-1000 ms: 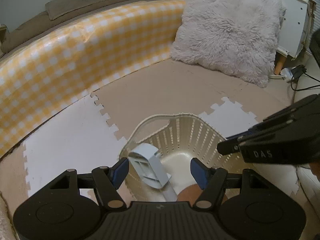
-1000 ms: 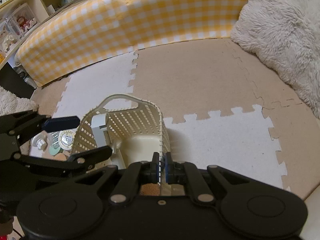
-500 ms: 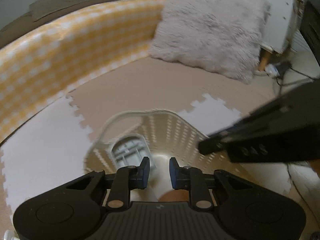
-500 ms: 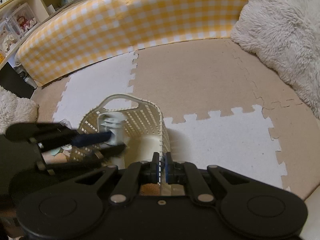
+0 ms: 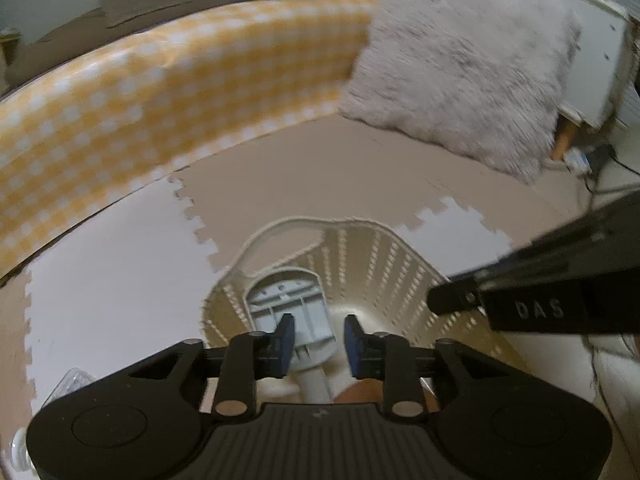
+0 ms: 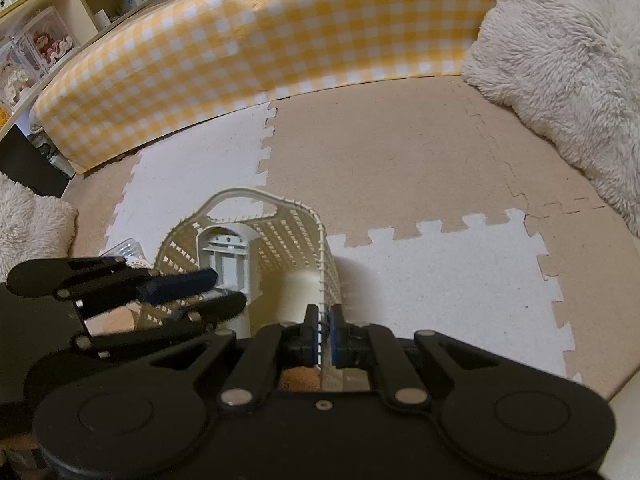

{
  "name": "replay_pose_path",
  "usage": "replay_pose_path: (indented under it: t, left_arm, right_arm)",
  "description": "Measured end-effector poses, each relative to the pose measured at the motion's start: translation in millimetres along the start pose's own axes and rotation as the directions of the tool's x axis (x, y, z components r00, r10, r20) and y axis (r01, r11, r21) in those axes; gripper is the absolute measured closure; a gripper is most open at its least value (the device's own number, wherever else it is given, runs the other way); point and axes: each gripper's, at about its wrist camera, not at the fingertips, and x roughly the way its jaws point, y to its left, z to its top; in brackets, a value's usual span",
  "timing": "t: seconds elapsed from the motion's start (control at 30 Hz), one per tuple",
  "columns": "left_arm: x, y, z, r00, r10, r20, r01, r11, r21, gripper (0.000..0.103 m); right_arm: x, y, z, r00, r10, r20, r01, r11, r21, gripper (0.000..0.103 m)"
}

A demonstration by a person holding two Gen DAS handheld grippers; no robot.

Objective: Organize rigid objects
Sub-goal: 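Open the left tool and withdraw it from the clamp stand in the basket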

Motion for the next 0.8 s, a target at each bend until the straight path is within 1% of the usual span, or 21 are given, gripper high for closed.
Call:
replay_pose_path:
  t: [0.1,0.17,0.2,0.27,0.33,0.37,0.4,0.47,0.5,0.57,0.6,0.67,0.8]
  left_arm:
    - [6,3,1,1.0,0.029,-0.009,-0.03,0.999,-0.029,0.069]
    - [10,7,1,0.999,0.039,-0.015,-0.04,0.996,-0.076,0.06]
    - [12,9,1,0.999,0.036,-0.019,-0.038,0.994,-0.102,0.051]
    - [15,8,1,1.0,0.028,-0.013,-0.03,0.992,-0.123,0.049]
    - [19,5,3,0.999,0.03,-0.015,-0.032,0.993,-0.11,0.05]
    - [21,3,3,1.0,0.017,-0.014,-0.018,0.995,-0.099,0.05]
    - [23,1,3,1.0,0.005,-0.009,-0.006,0.997,-0.083,0.053]
    - [24,-5,2,0.999,-0.036,0.0,0.036,0.999,-0.032,0.062]
    - [25,-7,1,0.998,-0.058,-0.001,0.058,0.998,-0.01,0.069]
    - [25,-12,-1,0.995,-0.097,-0.01,0.097,0.995,0.029,0.07]
    - [25,-14,-2,0.995,-0.102,-0.015,0.103,0.994,0.047,0.07]
    - [24,-17,-4,0.995,-0.092,-0.024,0.094,0.993,0.066,0.07]
    - [19,-13,-5,0.995,-0.089,-0.034,0.091,0.995,0.049,0.07]
  right_arm:
    - [0,1,0,1.0,-0.001,0.0,0.001,1.0,-0.002,0.097]
    - [0,0,0,1.0,-0.001,0.0,0.001,1.0,-0.003,0.097]
    - [0,0,0,1.0,0.0,0.0,0.0,1.0,-0.003,0.097]
    - [0,0,0,1.0,0.003,0.0,-0.003,1.0,-0.001,0.097]
    - [0,1,0,1.0,0.005,0.0,-0.005,1.0,-0.002,0.097]
    - [0,1,-1,1.0,0.002,0.0,-0.002,1.0,-0.007,0.097]
    - [0,1,-1,1.0,0.002,0.0,-0.002,1.0,-0.006,0.097]
    - [0,2,-1,1.0,0.007,0.0,-0.007,1.0,0.0,0.097]
    - [0,1,-2,1.0,0.01,0.0,-0.01,1.0,0.002,0.097]
    - [1,0,-2,1.0,0.015,0.0,-0.015,1.0,0.007,0.097]
    - [0,0,-1,1.0,0.017,-0.001,-0.016,1.0,0.008,0.097]
    - [1,-1,-1,1.0,0.017,-0.001,-0.017,1.0,0.007,0.097]
    - [1,-1,0,1.0,0.018,-0.002,-0.018,1.0,0.007,0.097]
